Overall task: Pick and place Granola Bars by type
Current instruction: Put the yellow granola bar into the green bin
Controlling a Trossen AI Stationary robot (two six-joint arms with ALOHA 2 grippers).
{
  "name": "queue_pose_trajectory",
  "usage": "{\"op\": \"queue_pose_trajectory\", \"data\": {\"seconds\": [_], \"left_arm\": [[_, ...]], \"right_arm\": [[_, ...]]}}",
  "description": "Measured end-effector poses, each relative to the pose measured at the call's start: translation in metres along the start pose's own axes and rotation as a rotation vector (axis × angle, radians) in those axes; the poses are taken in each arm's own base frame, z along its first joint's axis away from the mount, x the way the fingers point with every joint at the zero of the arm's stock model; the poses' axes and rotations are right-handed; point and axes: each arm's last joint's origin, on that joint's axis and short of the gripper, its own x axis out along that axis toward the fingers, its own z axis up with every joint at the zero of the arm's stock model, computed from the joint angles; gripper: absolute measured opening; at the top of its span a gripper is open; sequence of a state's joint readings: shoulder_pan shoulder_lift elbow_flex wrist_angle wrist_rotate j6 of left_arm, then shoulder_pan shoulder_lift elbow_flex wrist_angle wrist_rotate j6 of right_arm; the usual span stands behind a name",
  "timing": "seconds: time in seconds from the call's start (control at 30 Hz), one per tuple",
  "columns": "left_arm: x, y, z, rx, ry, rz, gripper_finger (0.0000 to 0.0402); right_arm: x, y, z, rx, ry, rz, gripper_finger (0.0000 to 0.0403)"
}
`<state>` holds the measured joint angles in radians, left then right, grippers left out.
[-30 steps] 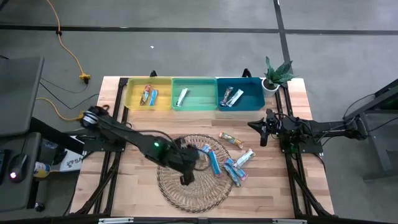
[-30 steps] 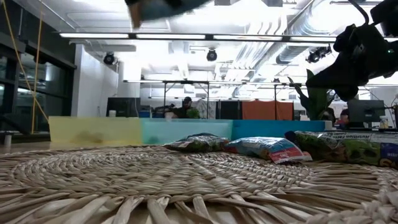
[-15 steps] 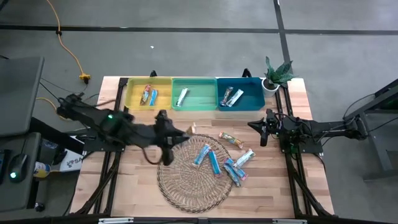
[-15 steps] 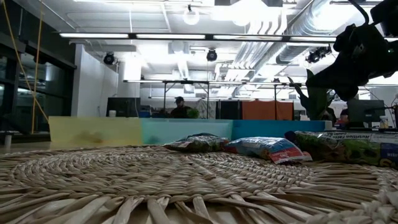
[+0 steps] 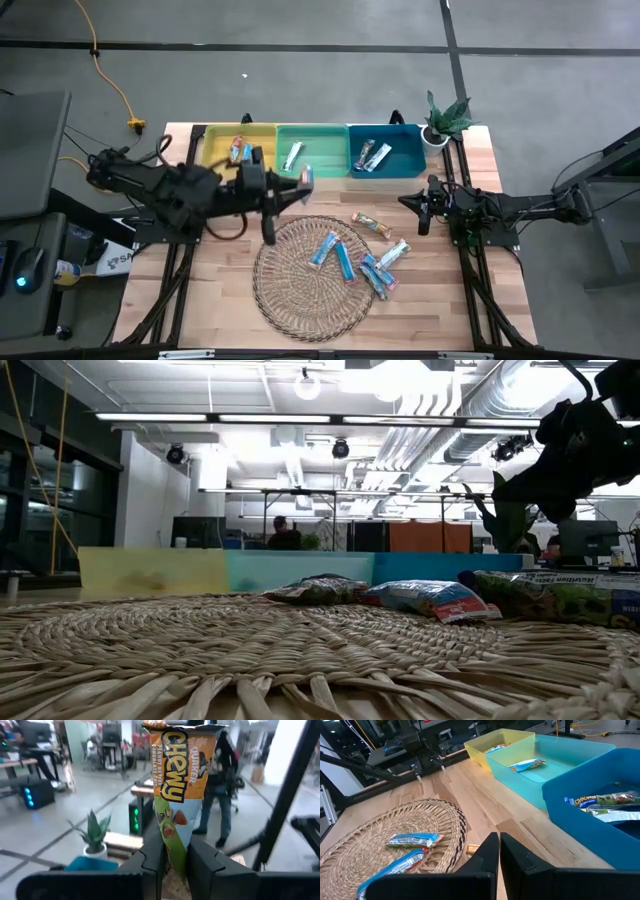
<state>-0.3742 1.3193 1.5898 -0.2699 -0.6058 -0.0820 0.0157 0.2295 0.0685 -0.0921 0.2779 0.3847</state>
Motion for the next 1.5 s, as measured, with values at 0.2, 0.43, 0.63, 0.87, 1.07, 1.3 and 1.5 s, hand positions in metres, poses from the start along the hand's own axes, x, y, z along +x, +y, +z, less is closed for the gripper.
{"op": "queue_pose_trajectory", "data": {"seconds": [0.2,0.43,0.63,0.87,1.07,1.3,1.5], "left_arm": [[0.020,0.034,0.006,-0.081,-0.072,0.238,0.0056],[0.057,0.091,-0.006,-0.152,-0.091,0.617,0.0056],[0.096,0.147,-0.037,-0.295,-0.064,0.829,0.0056],[0.129,0.207,-0.096,-0.469,0.190,0.910,0.0056],[0.145,0.239,-0.149,-0.529,0.448,0.977,0.0056],[0.160,0.262,-0.198,-0.610,0.658,0.994,0.0056],[0.165,0.269,-0.229,-0.659,0.781,1.020,0.0056]], "right_arm": [[0.000,0.000,0.000,0.000,0.000,0.000,0.0000],[0.000,0.000,0.000,0.000,0.000,0.000,0.0000],[0.000,0.000,0.000,0.000,0.000,0.000,0.0000],[0.000,0.000,0.000,0.000,0.000,0.000,0.0000],[0.000,0.000,0.000,0.000,0.000,0.000,0.0000],[0.000,0.000,0.000,0.000,0.000,0.000,0.0000],[0.000,0.000,0.000,0.000,0.000,0.000,0.0000]]}}
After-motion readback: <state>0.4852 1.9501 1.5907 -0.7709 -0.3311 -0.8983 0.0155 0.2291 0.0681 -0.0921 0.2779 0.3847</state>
